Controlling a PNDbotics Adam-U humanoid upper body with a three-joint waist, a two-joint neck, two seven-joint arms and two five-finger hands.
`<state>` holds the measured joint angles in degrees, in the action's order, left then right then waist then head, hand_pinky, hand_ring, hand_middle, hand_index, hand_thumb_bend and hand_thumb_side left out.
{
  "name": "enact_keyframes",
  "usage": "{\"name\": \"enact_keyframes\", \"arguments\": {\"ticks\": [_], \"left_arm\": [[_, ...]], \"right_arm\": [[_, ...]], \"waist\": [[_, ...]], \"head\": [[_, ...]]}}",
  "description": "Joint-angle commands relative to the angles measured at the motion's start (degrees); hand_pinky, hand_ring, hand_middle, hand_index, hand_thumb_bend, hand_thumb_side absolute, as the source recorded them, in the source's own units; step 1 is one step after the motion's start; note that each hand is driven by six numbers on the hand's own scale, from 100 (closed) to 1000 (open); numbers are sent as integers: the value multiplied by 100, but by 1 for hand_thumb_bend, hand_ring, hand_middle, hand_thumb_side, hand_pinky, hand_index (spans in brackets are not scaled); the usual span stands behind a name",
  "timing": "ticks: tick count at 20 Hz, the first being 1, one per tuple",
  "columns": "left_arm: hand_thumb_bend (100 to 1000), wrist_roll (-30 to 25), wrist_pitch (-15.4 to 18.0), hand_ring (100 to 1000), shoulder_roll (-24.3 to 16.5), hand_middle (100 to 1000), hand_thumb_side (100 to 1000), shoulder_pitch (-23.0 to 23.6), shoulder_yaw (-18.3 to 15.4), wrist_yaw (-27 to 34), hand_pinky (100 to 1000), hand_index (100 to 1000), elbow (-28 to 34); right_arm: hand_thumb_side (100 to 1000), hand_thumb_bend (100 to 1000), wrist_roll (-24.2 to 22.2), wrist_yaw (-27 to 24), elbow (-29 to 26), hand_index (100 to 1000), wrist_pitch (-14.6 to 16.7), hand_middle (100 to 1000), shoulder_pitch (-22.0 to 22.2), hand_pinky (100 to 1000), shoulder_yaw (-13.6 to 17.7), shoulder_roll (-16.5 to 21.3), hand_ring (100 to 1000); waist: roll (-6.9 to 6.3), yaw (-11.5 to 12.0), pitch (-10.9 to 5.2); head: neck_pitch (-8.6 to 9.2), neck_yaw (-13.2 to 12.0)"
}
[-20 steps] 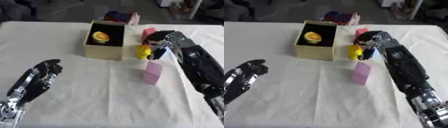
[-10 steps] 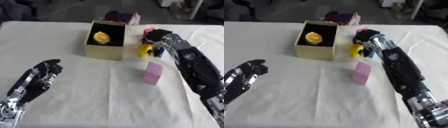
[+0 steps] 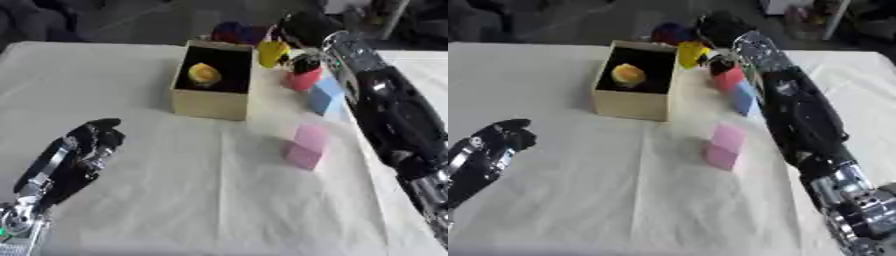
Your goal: Pick up objects on the table and place them in the box.
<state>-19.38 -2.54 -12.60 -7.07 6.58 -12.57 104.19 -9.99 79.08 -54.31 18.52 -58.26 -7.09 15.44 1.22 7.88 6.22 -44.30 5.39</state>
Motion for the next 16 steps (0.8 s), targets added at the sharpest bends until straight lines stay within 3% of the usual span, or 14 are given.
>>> {"name": "enact_keyframes", "arguments": {"ticks": [1,4,8,9,10,11,12,13,16], "left_arm": [[100,-27,18,731,-44,659,669,-73,13,41,808,862,79],[100,-41,24,731,-26,658,668,-98,32,55,808,862,76],[100,-53,28,732,-3,658,668,-114,41,64,808,862,74],[100,-53,29,732,-3,658,668,-114,40,65,808,862,75],[100,-53,29,732,-3,658,668,-114,39,66,808,862,75],[100,-53,28,732,-5,658,670,-114,39,66,808,863,73],[100,-53,27,733,-6,658,671,-115,39,64,808,863,71],[100,-53,27,733,-5,658,671,-115,39,64,808,863,71],[100,-47,26,733,-5,658,670,-115,32,61,808,863,71]], "right_arm": [[100,101,-74,-68,22,509,15,518,-266,772,2,-163,631],[100,100,-226,12,222,644,72,578,-309,781,-27,-439,668],[112,136,-442,181,478,752,94,612,-272,783,-3,-719,682],[234,176,-454,208,510,781,98,620,-256,784,-6,-763,688],[234,176,-454,229,525,781,104,620,-245,784,-12,-788,688],[500,294,-439,245,514,837,120,632,-241,785,-32,-800,700],[571,326,-418,254,483,854,151,642,-236,787,-64,-800,708],[632,344,-414,252,447,867,196,650,-231,788,-98,-787,715],[673,342,-431,164,317,903,299,675,-217,792,-147,-711,728]], "waist": [[-45,38,-130],[-89,102,-122],[-122,166,-111],[-125,172,-109],[-127,174,-108],[-125,171,-106],[-123,167,-105],[-121,159,-105],[-124,133,-107]], "head": [[18,69],[18,128],[18,168],[18,173],[18,175],[18,175],[18,173],[18,166],[18,150]]}}
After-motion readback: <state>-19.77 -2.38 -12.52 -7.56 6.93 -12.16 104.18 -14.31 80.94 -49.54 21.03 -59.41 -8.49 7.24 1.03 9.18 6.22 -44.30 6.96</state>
